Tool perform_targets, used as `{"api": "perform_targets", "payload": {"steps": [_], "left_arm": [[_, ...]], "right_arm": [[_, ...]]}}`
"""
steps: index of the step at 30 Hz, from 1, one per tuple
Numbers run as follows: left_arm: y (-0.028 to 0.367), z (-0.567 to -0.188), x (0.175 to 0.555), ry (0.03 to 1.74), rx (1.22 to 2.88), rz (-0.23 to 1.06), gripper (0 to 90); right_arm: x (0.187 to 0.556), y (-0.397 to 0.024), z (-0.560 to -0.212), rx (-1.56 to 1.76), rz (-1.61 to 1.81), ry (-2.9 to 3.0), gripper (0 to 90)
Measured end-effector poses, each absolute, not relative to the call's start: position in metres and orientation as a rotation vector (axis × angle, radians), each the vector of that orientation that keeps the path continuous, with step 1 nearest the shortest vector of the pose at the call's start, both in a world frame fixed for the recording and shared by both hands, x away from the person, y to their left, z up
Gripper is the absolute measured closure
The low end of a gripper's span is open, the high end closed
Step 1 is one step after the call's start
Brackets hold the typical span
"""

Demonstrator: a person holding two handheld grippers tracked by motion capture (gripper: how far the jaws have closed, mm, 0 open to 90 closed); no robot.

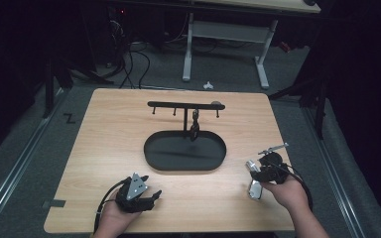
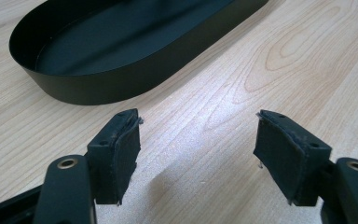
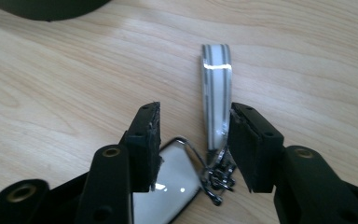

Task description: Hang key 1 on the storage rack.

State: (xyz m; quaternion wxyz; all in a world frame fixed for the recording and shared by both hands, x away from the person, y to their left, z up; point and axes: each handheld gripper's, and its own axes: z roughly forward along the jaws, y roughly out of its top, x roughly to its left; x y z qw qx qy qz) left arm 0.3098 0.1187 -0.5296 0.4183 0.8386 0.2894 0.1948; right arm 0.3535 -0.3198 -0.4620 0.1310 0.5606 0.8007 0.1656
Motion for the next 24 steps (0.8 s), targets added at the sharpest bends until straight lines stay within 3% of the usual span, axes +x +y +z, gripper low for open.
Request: {"api": "perform_targets", "payload": {"steps": [13, 18, 24], "left_arm": [[0.118, -0.531, 0.309, 0.729, 2.113, 0.486, 31.4], [0.119, -0.531, 0.309, 0.732, 2.11, 0.489, 31.4], [0.118, -0.531, 0.309, 0.726, 2.115, 0.489, 31.4]], "right_arm": [[0.376, -0.326, -0.482, 1.71, 0.436, 2.279, 59.1], [0.38, -0.32, -0.492, 1.707, 0.396, 2.324, 71.8], [0.37, -0.291, -0.494, 1.584, 0.424, 2.437, 74.1]]}}
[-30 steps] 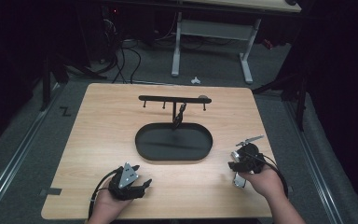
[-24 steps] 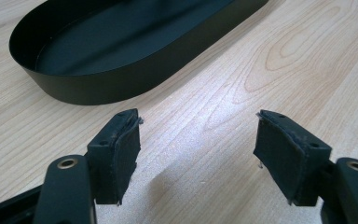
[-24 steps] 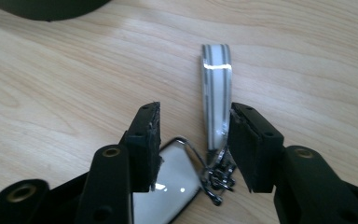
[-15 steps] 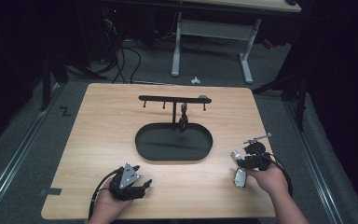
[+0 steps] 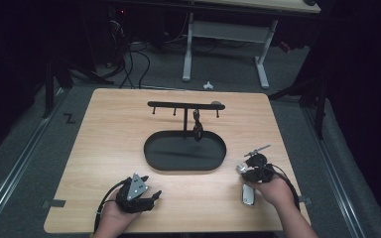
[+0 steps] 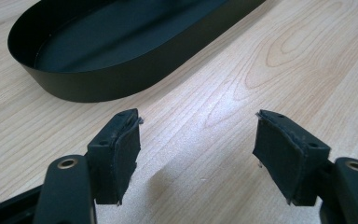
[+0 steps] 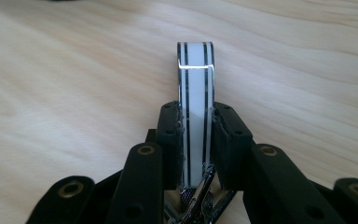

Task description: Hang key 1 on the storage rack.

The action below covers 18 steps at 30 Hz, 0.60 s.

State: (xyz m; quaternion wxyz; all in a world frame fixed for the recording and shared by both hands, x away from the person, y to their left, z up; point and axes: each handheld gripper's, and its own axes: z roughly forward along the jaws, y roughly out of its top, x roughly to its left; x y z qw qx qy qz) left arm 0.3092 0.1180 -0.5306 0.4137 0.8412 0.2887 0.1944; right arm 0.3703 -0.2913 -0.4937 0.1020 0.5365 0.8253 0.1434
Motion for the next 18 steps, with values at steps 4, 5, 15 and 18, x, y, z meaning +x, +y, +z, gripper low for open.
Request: {"api": "perform_targets", "payload": {"steps": [4, 5, 15, 18], "left_arm": [[0.117, -0.531, 0.309, 0.72, 2.118, 0.494, 31.5], [0.117, -0.531, 0.309, 0.72, 2.118, 0.494, 31.5], [0.118, -0.531, 0.309, 0.723, 2.121, 0.496, 31.5], [0.117, -0.531, 0.309, 0.72, 2.121, 0.497, 31.5]], "right_arm": [[0.363, -0.268, -0.495, 1.509, 0.481, 2.5, 72.3], [0.363, -0.268, -0.495, 1.509, 0.481, 2.5, 72.3], [0.349, -0.255, -0.481, 1.467, 0.516, 2.497, 57.5], [0.339, -0.269, -0.476, 1.508, 0.497, 2.461, 57.8]]}}
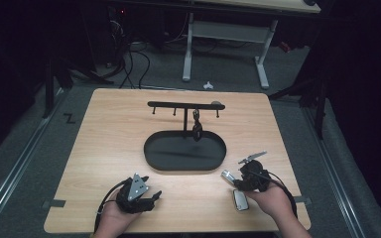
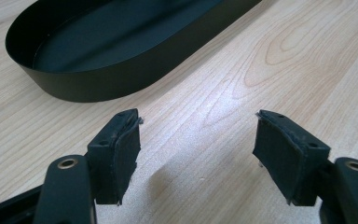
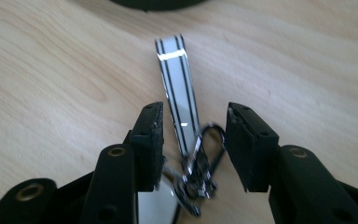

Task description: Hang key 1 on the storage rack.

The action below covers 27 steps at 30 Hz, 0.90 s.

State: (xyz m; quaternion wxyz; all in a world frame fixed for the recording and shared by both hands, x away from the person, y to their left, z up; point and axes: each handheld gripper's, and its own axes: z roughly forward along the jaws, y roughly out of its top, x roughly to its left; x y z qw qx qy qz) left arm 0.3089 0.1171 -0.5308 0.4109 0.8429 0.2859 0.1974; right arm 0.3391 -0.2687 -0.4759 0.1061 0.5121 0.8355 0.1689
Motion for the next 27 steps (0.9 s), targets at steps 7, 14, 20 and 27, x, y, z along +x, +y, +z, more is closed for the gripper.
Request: {"api": "perform_targets", "payload": {"steps": [7, 14, 20, 27], "left_arm": [[0.115, -0.531, 0.309, 0.715, 2.127, 0.499, 31.6], [0.115, -0.532, 0.309, 0.716, 2.131, 0.499, 31.6], [0.116, -0.531, 0.309, 0.718, 2.13, 0.5, 31.6], [0.116, -0.531, 0.309, 0.718, 2.13, 0.501, 31.6]], "right_arm": [[0.333, -0.279, -0.48, 1.605, 0.464, 2.449, 63.3], [0.338, -0.281, -0.483, 1.581, 0.433, 2.45, 85.7], [0.348, -0.276, -0.48, 1.525, 0.421, 2.471, 86.2], [0.361, -0.268, -0.478, 1.478, 0.452, 2.457, 83.3]]}}
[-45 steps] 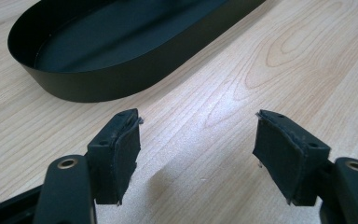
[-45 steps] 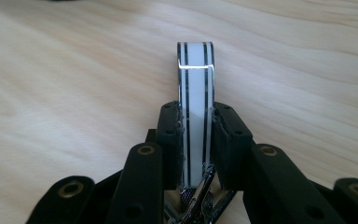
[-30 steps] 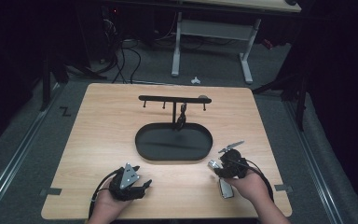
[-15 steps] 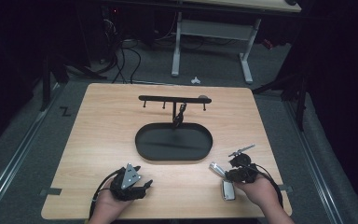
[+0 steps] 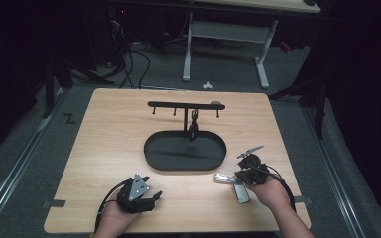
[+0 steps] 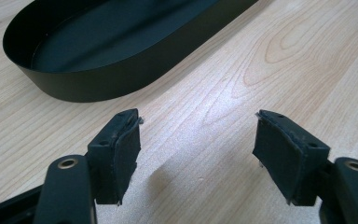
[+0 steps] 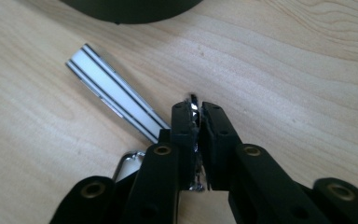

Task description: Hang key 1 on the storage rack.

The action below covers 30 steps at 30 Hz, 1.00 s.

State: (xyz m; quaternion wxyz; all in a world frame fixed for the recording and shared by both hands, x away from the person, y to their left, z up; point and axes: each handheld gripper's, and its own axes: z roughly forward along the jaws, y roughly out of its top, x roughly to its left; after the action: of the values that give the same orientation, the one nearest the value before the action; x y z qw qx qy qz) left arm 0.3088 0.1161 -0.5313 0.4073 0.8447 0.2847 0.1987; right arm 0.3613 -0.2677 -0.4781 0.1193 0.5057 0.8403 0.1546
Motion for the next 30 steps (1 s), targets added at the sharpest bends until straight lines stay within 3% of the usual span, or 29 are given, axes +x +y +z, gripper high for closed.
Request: {"api": "perform_targets", "payload": {"steps": [1, 5, 14, 21, 30], "left_arm": [[0.117, -0.531, 0.309, 0.719, 2.13, 0.498, 31.6], [0.118, -0.531, 0.309, 0.721, 2.126, 0.499, 31.6], [0.116, -0.531, 0.309, 0.714, 2.131, 0.499, 31.7], [0.115, -0.532, 0.309, 0.715, 2.141, 0.499, 31.7], [0.116, -0.531, 0.309, 0.719, 2.127, 0.498, 31.7]], "right_arm": [[0.365, -0.267, -0.48, 1.503, 0.443, 2.455, 79.0], [0.366, -0.27, -0.481, 1.53, 0.43, 2.453, 76.0], [0.354, -0.275, -0.48, 1.54, 0.413, 2.493, 75.0], [0.355, -0.276, -0.484, 1.54, 0.413, 2.528, 85.3], [0.355, -0.273, -0.484, 1.511, 0.389, 2.534, 86.1]]}}
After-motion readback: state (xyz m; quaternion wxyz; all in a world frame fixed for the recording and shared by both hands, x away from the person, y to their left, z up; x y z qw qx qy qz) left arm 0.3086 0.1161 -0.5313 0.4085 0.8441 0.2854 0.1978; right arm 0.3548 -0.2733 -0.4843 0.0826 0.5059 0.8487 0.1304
